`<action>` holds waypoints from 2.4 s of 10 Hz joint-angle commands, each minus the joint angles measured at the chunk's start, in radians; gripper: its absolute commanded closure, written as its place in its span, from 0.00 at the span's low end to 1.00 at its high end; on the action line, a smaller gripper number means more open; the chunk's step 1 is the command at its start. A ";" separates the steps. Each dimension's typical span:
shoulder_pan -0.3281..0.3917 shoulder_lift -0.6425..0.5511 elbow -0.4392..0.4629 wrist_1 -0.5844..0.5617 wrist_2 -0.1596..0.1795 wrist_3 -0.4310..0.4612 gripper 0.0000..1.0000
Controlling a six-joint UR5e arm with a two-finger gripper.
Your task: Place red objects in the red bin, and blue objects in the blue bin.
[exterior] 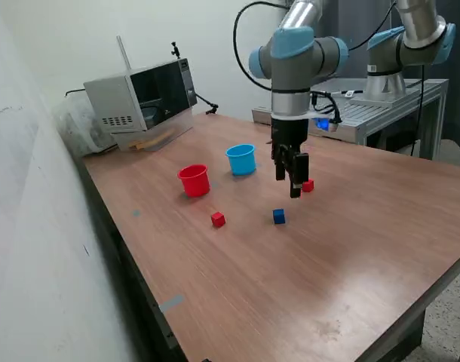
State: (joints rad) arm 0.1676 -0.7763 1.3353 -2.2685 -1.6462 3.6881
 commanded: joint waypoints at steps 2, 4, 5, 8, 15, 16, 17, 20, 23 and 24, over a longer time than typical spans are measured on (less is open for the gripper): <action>-0.025 0.084 -0.034 -0.029 -0.009 0.001 0.00; -0.043 0.103 -0.051 -0.031 -0.009 0.001 0.00; -0.049 0.106 -0.056 -0.031 -0.009 0.001 0.00; -0.051 0.111 -0.054 -0.032 -0.007 0.001 1.00; -0.022 0.013 -0.045 -0.016 -0.004 -0.075 1.00; -0.022 -0.004 -0.044 -0.003 -0.006 -0.083 1.00; -0.023 -0.005 -0.033 0.004 -0.009 -0.085 1.00; -0.028 -0.006 -0.013 0.009 -0.012 -0.128 1.00; -0.002 -0.011 0.015 0.004 -0.001 -0.504 0.00; 0.000 -0.012 0.024 0.000 0.002 -0.596 0.00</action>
State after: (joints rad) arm 0.1571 -0.7866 1.3448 -2.2643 -1.6485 3.2535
